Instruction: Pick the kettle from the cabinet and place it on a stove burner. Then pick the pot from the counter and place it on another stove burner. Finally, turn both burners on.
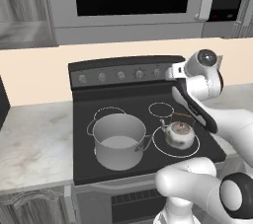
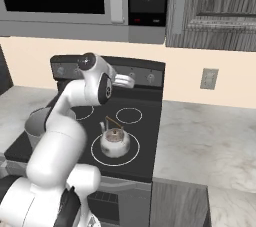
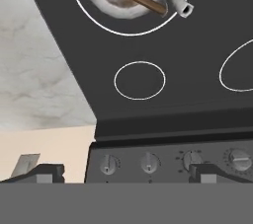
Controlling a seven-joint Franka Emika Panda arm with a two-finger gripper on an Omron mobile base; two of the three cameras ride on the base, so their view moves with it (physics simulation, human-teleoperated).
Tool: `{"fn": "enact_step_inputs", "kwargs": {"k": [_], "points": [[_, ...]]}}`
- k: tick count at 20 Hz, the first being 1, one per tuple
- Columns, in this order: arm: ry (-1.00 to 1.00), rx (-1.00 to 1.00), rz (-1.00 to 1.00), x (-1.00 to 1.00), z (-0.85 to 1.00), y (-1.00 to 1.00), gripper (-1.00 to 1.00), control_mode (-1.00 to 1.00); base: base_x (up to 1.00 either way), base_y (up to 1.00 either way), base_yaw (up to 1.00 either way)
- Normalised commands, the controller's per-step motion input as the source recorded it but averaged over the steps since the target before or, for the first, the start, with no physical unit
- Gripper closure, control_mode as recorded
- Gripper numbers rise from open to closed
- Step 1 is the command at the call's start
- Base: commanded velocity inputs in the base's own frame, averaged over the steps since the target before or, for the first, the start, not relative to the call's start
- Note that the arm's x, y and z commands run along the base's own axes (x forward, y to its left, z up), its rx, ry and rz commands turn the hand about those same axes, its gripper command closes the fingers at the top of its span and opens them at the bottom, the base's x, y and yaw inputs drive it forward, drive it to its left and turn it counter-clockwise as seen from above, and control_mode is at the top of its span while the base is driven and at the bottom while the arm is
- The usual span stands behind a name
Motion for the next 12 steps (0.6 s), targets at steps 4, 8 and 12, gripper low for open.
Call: {"fn": "enact_step_inputs", "kwargs": {"k": [4, 8, 12], "points": [[0.00, 0.02, 0.00, 0.05, 0.00, -0.36, -1.00, -1.00, 0.00, 0.00, 0.00], [0.00, 0.03, 0.00, 0.09, 0.00, -0.35, -1.00, -1.00, 0.00, 0.00, 0.00], [0.00, 0.04, 0.00, 0.10, 0.00, -0.18, -1.00, -1.00, 0.00, 0.00, 0.00]]}}
